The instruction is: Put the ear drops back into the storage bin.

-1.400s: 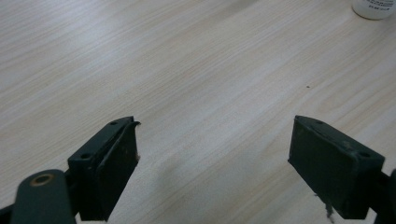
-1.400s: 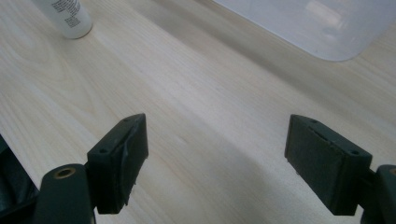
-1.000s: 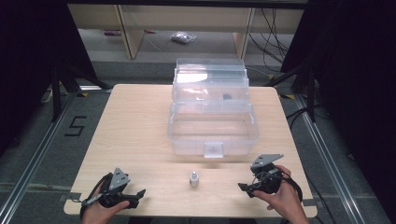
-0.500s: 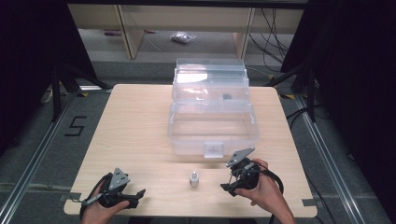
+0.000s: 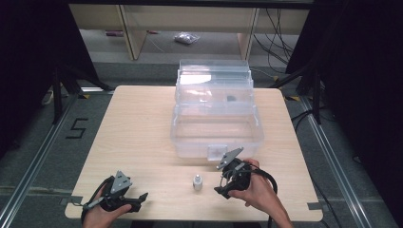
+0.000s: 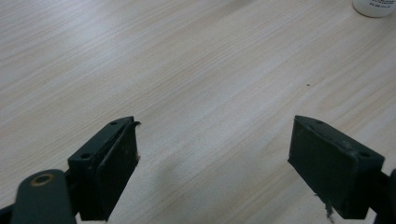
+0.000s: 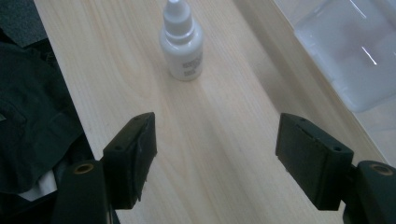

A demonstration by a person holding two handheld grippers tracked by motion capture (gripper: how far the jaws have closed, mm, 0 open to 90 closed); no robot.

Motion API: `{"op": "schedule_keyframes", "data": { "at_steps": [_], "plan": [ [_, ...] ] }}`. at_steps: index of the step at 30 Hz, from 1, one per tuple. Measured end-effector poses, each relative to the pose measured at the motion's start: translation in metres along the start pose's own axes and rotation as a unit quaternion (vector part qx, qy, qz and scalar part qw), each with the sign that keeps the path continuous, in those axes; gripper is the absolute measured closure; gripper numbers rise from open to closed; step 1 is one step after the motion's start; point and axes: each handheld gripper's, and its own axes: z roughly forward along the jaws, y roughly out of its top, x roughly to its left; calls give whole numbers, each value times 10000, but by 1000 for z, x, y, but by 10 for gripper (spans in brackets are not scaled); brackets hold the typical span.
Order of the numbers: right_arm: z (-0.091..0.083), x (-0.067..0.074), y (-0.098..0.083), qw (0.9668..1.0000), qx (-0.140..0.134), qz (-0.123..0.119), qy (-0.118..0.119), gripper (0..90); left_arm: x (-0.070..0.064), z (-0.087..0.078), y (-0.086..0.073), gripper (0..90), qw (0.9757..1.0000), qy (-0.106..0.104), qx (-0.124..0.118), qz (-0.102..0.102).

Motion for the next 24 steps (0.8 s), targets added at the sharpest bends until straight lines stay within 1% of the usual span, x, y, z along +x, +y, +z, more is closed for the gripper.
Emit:
{"op": "schedule_keyframes", "data": {
  "at_steps": [1, 3, 4, 5, 6, 7, 9, 12, 20, 21, 24],
  "plan": [
    [0, 0, 1, 10000, -10, -51, 7, 300, 0, 0, 0, 150, 10000, 3, -5, -3],
    [0, 1, 2, 10000, 11, -14, 36, 300, 0, 0, 0, 150, 10000, 1, 0, -1],
    [1, 1, 3, 9999, 10, -88, 50, 300, 0, 0, 0, 150, 10000, 12, 6, 8],
    [2, 2, 4, 9999, 16, -91, 68, 300, 0, 0, 0, 150, 10000, 16, -6, -4],
    [2, 4, 4, 10000, 67, -15, 68, 300, 0, 0, 0, 150, 10000, 19, -6, -6],
    [3, 3, 5, 9999, 43, -96, 74, 301, 0, 0, 0, 150, 10000, 20, -7, -27],
    [5, 5, 7, 9998, 86, -135, 93, 303, 0, 0, 0, 150, 10000, 15, -3, -10],
    [6, 6, 10, 9997, 113, -169, 139, 305, 0, 0, 0, 150, 10000, 11, -2, 10],
    [10, 10, 17, 9993, 162, -287, 198, 317, 0, 0, 0, 150, 10000, 12, -8, -48],
    [10, 11, 18, 9991, 171, -296, 243, 317, 1, 0, 0, 150, 10000, 9, 4, -15],
    [13, 12, 21, 9989, 195, -357, 247, 317, 0, 0, 0, 151, 10000, 3, 3, -19]
  ]
}}
